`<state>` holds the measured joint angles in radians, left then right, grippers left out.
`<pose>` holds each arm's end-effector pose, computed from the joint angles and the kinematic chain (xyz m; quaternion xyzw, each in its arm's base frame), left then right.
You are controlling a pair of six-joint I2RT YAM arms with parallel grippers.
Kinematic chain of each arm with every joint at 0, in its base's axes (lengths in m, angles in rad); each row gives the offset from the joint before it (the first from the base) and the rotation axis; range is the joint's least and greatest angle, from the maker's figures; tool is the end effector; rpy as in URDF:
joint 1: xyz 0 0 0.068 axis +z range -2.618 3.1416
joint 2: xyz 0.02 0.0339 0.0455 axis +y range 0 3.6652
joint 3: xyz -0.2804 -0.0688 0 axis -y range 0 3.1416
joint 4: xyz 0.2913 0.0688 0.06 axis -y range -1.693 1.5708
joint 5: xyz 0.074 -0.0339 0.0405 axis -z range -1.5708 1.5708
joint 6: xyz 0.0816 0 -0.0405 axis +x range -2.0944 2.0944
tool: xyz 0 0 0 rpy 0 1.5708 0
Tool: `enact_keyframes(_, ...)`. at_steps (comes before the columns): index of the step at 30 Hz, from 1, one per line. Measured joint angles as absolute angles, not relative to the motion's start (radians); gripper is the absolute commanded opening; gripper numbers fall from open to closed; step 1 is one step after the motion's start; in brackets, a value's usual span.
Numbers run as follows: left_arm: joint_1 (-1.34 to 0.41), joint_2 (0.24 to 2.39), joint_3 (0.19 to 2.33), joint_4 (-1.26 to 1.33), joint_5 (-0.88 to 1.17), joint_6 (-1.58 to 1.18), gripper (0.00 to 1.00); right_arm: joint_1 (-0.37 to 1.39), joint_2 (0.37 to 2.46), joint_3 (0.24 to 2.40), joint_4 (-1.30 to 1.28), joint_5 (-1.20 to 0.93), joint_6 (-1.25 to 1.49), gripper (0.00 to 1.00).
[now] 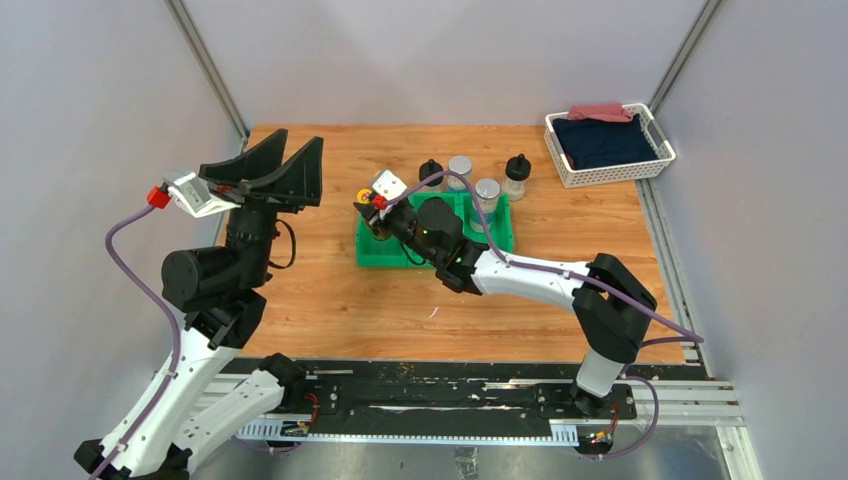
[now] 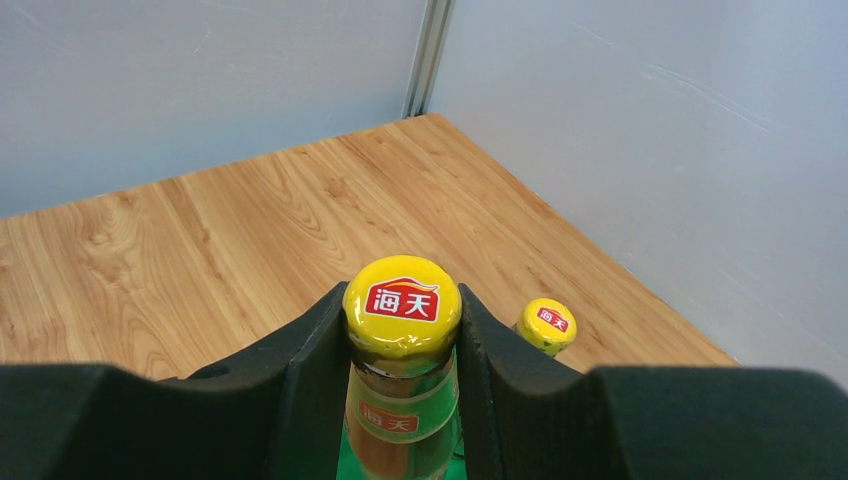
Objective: Organize the condiment bottles
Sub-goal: Place the bottle in the storage box.
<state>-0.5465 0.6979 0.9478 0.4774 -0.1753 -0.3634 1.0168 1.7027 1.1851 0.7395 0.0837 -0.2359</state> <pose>0.1679 -0.0855 0.5265 -0.0423 0.4134 -0.3672 0.8322 0.2642 0.4142 0.3337 -0.3393 0.5246 0.2729 0.7316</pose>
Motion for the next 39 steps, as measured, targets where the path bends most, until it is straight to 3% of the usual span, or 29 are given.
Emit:
enact_keyframes(21, -0.546, 0.712, 0.918, 0.478, -0.176, -0.363, 0.88, 0.968, 1.739, 1.134, 0.889, 0.189, -0.152, 0.00)
enact_keyframes(39, -0.546, 0.724, 0.912, 0.477, -0.176, -0.363, 0.88, 0.967, 1.798, 1.155, 0.863, 0.262, -0.089, 0.00)
